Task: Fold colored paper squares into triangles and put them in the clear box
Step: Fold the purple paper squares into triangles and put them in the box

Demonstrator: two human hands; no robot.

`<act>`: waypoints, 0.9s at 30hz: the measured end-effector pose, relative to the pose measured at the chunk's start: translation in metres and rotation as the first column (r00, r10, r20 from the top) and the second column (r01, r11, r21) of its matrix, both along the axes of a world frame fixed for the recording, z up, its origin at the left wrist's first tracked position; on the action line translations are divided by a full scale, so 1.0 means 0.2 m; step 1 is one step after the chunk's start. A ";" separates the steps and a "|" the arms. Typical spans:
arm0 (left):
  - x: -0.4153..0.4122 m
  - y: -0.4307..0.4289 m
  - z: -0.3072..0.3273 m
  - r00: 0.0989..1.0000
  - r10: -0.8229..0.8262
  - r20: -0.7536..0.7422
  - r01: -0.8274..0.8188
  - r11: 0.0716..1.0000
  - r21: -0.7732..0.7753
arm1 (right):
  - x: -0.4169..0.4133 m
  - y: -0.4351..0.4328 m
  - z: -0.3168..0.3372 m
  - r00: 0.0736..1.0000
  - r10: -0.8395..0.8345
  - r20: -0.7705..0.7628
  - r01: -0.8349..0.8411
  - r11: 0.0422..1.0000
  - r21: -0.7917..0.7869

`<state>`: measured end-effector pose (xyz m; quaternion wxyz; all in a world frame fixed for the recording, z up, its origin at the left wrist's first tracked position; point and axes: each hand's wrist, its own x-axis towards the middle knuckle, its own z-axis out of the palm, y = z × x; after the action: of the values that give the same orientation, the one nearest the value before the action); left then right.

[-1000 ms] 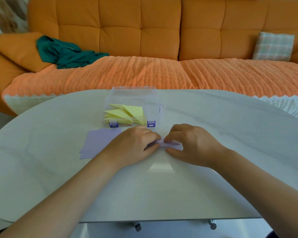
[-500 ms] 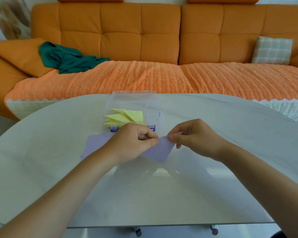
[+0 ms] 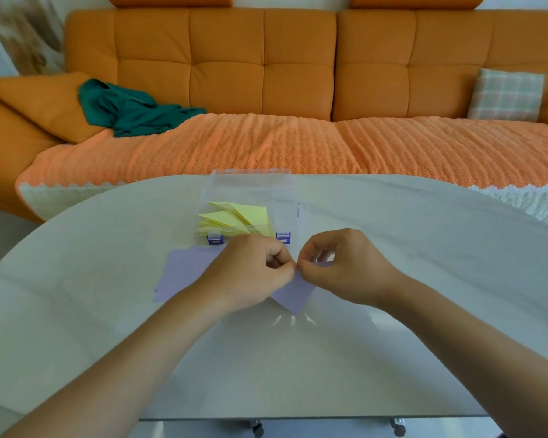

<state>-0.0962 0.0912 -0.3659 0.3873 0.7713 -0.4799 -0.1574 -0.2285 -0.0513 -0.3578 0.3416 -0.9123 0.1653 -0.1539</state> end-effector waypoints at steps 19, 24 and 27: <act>0.07 0.04 0.04 1.000 0.015 0.004 -0.015 1.000 0.007 | 0.00 -0.07 -0.01 0.998 0.014 0.053 -0.012 0.999 -0.032; 0.02 0.04 0.07 0.979 0.048 0.199 -0.052 0.999 0.016 | 0.01 -0.02 -0.02 1.000 0.008 0.030 -0.007 1.000 -0.027; -0.03 0.03 0.09 0.928 0.068 0.367 -0.067 0.998 -0.018 | 0.01 0.00 -0.01 0.998 0.048 0.041 -0.044 0.995 -0.093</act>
<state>-0.1017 0.0971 -0.3488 0.2978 0.8022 -0.5174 0.0043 -0.2262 -0.0518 -0.3597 0.3060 -0.9271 0.1295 -0.1733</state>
